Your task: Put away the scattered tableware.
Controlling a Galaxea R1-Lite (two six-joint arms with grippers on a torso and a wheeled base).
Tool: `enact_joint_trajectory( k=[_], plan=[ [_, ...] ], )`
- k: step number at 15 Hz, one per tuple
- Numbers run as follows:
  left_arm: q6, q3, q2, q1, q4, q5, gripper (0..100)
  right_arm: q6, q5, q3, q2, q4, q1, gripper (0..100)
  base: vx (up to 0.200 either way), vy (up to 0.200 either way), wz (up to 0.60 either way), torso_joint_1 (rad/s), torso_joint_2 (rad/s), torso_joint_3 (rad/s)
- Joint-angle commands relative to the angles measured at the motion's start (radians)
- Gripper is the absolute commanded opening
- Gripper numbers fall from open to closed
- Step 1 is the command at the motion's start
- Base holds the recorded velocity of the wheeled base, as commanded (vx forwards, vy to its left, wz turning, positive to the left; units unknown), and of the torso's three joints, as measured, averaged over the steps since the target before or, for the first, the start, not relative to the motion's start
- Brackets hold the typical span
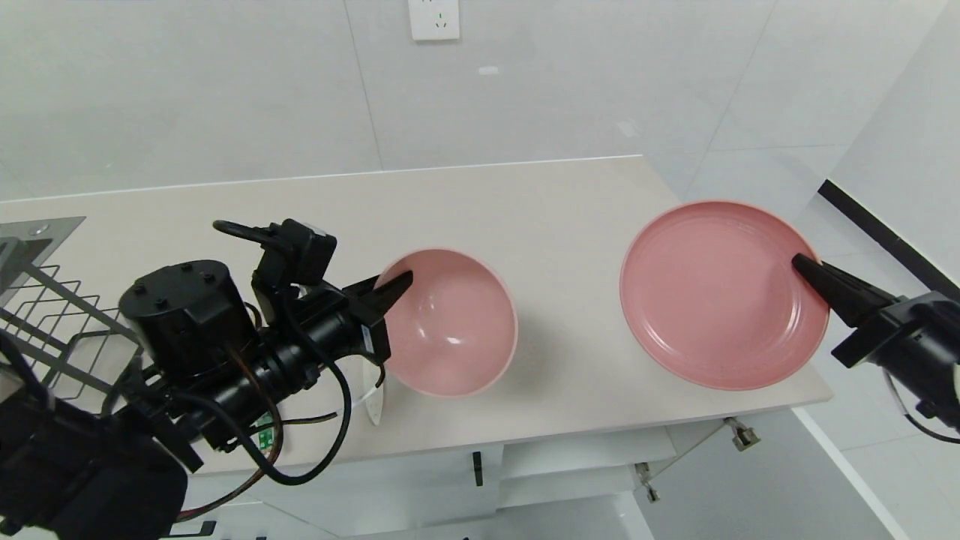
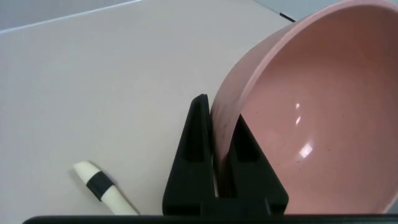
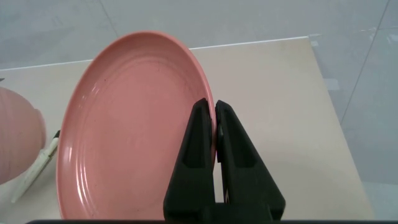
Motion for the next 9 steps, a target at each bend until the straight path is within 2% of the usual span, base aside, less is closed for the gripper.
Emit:
enact_joint_trajectory(
  k=[1, 3, 5, 6, 7, 8, 9],
  plan=[
    [0.008, 0.064, -0.099, 0.002, -0.011, 0.001, 0, 0.000, 0.000, 0.001, 0.001, -0.001, 0.001, 0, 0.000, 0.000, 0.00, 0.000, 0.00, 0.000],
    [-0.009, 0.071, -0.183, 0.004, -0.009, 0.002, 0, -0.002, 0.000, 0.003, 0.001, -0.001, 0.001, 0, 0.000, 0.000, 0.00, 0.000, 0.00, 0.000],
    [-0.043, 0.071, -0.269, -0.001, -0.008, 0.016, 0, -0.002, -0.001, 0.004, 0.003, -0.001, 0.001, 0, 0.000, 0.000, 0.00, 0.000, 0.00, 0.000],
    [-0.101, 0.083, -0.311, -0.010, -0.012, 0.028, 0, -0.002, 0.000, 0.004, 0.003, -0.001, 0.001, 0, 0.000, 0.000, 0.00, 0.000, 0.00, 0.000],
    [-0.146, 0.096, -0.329, -0.023, -0.021, 0.031, 0, -0.003, -0.001, 0.004, 0.003, -0.001, 0.001, 0, 0.000, 0.000, 0.00, 0.000, 0.00, 0.000],
    [-0.198, 0.123, -0.354, -0.052, -0.023, 0.033, 0, -0.002, -0.001, 0.004, 0.003, -0.001, 0.001, 0, 0.000, 0.000, 0.00, 0.000, 0.00, 0.000],
    [-0.218, 0.149, -0.369, -0.055, -0.021, 0.030, 0, -0.003, -0.001, 0.006, 0.003, -0.001, 0.001, 0, 0.000, 0.000, 0.00, 0.000, 0.00, 0.000]
  ],
)
